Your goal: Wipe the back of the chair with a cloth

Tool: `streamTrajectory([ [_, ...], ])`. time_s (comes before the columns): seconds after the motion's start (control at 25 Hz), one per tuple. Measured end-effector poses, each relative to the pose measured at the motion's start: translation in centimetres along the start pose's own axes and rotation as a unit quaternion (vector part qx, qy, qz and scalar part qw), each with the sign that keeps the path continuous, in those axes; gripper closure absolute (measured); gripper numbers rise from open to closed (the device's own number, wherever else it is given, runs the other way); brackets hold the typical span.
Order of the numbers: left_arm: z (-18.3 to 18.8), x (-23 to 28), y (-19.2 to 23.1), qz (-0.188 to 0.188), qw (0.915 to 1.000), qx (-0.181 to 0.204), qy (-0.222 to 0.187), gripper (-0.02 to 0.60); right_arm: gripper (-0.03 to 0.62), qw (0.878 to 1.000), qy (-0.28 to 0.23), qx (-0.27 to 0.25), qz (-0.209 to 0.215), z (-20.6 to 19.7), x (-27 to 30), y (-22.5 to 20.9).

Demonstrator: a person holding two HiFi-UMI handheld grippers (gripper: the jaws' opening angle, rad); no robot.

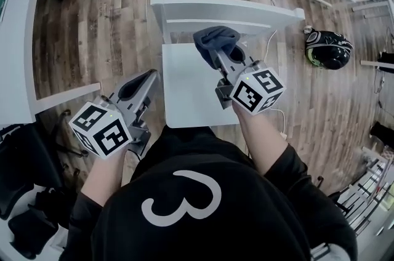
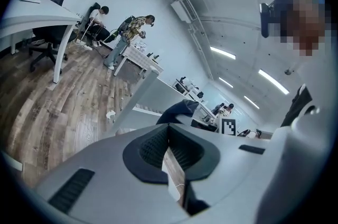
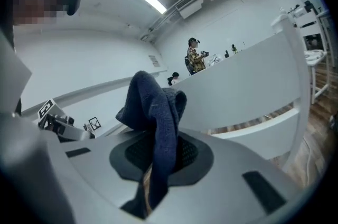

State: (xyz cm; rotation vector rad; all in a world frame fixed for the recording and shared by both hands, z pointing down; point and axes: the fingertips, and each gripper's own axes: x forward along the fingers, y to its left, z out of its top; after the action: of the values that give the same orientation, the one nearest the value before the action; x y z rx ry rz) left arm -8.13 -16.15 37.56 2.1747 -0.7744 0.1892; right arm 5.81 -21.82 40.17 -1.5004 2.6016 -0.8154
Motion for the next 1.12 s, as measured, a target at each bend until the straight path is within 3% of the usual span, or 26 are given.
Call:
streamTrajectory([
  [0.52, -0.1, -3.6, 3.7, -0.014, 0.9998, -0.016, 0.001, 0.568, 0.540, 0.998, 0.030, -0.017, -0.048, -3.5, 8.5, 2.6],
  [1.12, -0.8, -5.5, 5.2, -0.001, 0.9996, -0.028, -0.002, 0.569, 0.540, 0.992, 0.024, -0.021, -0.121, -3.9, 10.2, 1.9],
])
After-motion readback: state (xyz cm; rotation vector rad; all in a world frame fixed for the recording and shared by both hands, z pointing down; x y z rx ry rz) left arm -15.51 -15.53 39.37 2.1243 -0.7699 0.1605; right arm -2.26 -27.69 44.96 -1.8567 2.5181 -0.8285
